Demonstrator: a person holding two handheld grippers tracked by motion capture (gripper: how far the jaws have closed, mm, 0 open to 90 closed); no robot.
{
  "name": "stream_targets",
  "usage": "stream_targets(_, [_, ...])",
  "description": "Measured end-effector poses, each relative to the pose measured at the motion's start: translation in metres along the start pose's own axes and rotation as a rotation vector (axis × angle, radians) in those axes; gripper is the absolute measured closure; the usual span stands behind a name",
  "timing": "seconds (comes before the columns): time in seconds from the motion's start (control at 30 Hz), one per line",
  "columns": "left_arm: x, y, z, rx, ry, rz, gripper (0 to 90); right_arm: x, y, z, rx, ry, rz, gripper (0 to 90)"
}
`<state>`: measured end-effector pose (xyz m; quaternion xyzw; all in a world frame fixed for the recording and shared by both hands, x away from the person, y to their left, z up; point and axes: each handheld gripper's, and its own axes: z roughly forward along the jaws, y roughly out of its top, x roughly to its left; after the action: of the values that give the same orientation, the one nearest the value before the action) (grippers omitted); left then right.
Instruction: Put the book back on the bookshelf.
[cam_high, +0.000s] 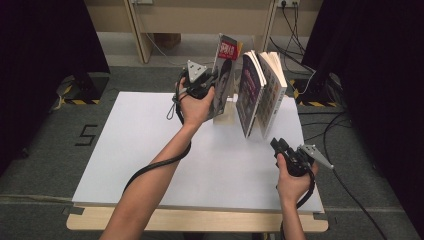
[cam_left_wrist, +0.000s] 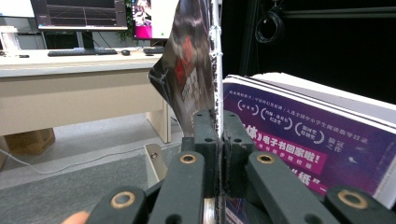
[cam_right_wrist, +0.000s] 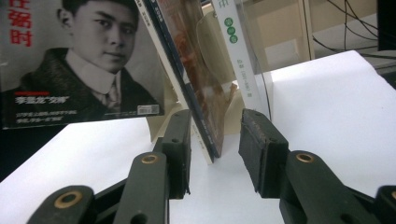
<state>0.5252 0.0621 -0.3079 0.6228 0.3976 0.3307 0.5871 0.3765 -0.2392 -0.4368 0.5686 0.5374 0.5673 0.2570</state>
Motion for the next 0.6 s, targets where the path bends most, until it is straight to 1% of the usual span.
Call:
stream_targets(0.13, [-0.005, -0.005, 0.009, -0.003, 0.001, -0.001, 86.2, 0.001, -0.001, 0.001, 0.007, 0.003, 0.006, 64.6])
stream_targets(0.2, [-0.007, -0.008, 0.014, 0.001, 0.004, 0.005, 86.2, 0.0, -0.002, 0.001, 0.009, 0.002, 0.0, 64.6])
stream_targets(0.3, [-0.008, -0.015, 0.019, -0.002, 0.008, 0.014, 86.1, 0.0, -0.003, 0.003, 0.015, 0.004, 0.005, 64.6])
stream_targets(0.37, [-0.008, -0.018, 0.02, -0.001, 0.011, 0.016, 86.1, 0.0, -0.003, 0.003, 0.015, 0.007, 0.0, 64.6])
stream_targets(0.43, [-0.009, -0.019, 0.019, 0.0, 0.012, 0.034, 86.0, 0.0, -0.004, 0.004, 0.021, 0.005, -0.003, 64.6])
stream_targets(0.47, [-0.01, -0.019, 0.018, 0.01, 0.009, 0.042, 86.0, 0.001, -0.004, 0.004, 0.022, 0.006, -0.002, 64.6])
stream_targets(0.53, [-0.009, -0.021, 0.017, 0.023, 0.014, 0.04, 85.8, 0.001, -0.004, 0.004, 0.019, 0.009, 0.001, 64.6])
stream_targets(0.6, [-0.005, -0.025, 0.015, 0.024, 0.02, 0.026, 85.7, 0.001, -0.004, 0.004, 0.02, 0.009, 0.002, 64.5])
